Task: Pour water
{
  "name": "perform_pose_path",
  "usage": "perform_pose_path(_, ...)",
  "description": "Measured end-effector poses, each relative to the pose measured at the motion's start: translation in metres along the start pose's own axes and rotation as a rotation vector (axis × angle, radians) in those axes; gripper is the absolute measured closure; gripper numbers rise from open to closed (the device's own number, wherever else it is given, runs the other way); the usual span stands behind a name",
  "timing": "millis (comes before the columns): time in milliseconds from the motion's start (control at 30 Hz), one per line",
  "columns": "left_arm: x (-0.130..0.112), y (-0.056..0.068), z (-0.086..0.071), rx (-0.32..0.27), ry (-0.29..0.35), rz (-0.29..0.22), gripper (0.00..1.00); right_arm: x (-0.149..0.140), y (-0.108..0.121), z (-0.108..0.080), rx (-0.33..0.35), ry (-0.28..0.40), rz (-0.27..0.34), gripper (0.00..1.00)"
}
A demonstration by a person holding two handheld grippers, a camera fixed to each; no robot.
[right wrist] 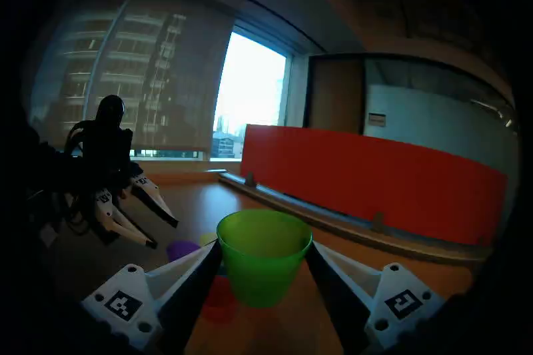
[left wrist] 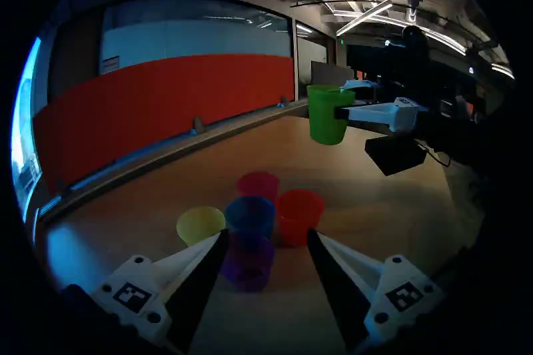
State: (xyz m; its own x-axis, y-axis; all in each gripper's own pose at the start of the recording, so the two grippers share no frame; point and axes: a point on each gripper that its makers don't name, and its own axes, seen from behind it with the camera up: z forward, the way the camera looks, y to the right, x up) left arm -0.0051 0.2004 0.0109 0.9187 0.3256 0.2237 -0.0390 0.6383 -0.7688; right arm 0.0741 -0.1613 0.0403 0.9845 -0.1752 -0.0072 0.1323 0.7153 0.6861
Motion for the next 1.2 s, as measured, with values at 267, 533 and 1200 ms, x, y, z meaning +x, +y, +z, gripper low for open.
perform_pose_path(267, -0.001, 0.009, 0.006, -0.022, -0.010, 0.001, 0.14, -0.002, 0.002, -0.001, -0.002, -0.005, 0.000, 0.09)
perform_pose_path(533, -0.001, 0.007, 0.012, -0.025, -0.024, 0.015, 0.14, -0.006, 0.002, 0.000, 0.000, -0.009, 0.000, 0.09)
perform_pose_path(1200, 0.002, -0.008, 0.035, -0.033, -0.101, 0.043, 0.14, -0.014, 0.007, 0.002, 0.006, -0.025, 0.003, 0.09)
